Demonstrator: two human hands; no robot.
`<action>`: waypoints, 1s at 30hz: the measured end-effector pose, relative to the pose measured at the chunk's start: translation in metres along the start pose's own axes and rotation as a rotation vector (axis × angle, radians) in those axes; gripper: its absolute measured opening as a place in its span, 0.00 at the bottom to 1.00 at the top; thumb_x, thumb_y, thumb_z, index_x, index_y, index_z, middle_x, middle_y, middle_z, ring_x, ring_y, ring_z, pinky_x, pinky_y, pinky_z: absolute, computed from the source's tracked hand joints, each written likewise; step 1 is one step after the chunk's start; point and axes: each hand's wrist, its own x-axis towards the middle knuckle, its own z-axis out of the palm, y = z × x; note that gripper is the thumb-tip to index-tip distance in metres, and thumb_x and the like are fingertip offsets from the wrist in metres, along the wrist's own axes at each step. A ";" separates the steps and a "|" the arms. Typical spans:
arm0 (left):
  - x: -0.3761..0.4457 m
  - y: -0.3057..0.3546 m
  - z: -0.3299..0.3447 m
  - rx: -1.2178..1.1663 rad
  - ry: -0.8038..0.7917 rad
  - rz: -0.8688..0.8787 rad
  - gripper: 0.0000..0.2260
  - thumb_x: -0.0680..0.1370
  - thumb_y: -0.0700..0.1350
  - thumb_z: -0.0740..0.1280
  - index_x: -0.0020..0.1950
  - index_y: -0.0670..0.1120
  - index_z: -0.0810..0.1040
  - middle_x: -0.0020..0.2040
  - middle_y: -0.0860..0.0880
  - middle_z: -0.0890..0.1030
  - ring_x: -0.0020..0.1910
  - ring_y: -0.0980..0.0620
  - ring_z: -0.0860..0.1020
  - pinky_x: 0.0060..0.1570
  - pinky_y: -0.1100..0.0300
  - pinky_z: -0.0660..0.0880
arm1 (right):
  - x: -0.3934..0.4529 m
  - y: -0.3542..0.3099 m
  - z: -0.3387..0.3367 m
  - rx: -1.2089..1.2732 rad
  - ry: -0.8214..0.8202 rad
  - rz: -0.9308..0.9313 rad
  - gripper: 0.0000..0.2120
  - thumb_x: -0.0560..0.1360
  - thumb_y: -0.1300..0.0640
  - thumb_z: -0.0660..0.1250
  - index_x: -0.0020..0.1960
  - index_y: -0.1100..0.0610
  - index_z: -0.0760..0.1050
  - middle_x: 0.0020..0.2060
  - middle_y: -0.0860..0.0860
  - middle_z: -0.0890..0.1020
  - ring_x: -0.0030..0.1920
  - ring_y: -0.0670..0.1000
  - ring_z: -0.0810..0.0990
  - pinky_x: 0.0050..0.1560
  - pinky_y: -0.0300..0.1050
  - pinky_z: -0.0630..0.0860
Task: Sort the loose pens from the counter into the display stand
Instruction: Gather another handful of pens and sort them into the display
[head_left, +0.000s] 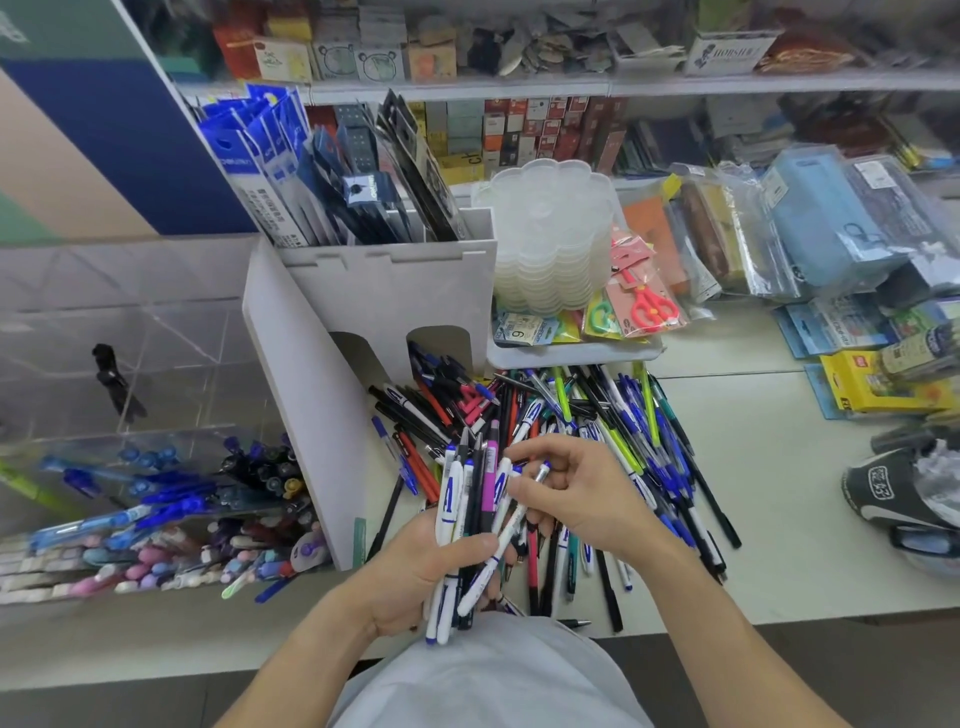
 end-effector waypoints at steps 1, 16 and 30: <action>0.000 0.000 -0.001 0.008 -0.010 0.002 0.16 0.76 0.43 0.70 0.57 0.33 0.77 0.41 0.40 0.82 0.34 0.44 0.79 0.36 0.55 0.77 | 0.001 -0.001 -0.001 0.025 0.039 -0.019 0.09 0.76 0.64 0.74 0.55 0.56 0.83 0.34 0.56 0.82 0.30 0.56 0.81 0.32 0.45 0.80; -0.002 0.002 -0.004 0.068 0.125 -0.006 0.16 0.80 0.46 0.67 0.58 0.34 0.74 0.34 0.45 0.78 0.27 0.48 0.71 0.28 0.58 0.72 | -0.008 -0.045 -0.056 0.009 -0.054 -0.092 0.10 0.74 0.60 0.71 0.52 0.63 0.77 0.45 0.62 0.86 0.36 0.56 0.80 0.38 0.44 0.81; -0.003 0.002 0.001 0.076 0.111 0.063 0.22 0.81 0.60 0.55 0.65 0.48 0.77 0.37 0.50 0.82 0.34 0.52 0.75 0.39 0.58 0.76 | 0.006 -0.026 0.030 -0.396 -0.112 -0.071 0.14 0.80 0.54 0.69 0.64 0.48 0.74 0.36 0.51 0.83 0.29 0.48 0.81 0.37 0.44 0.80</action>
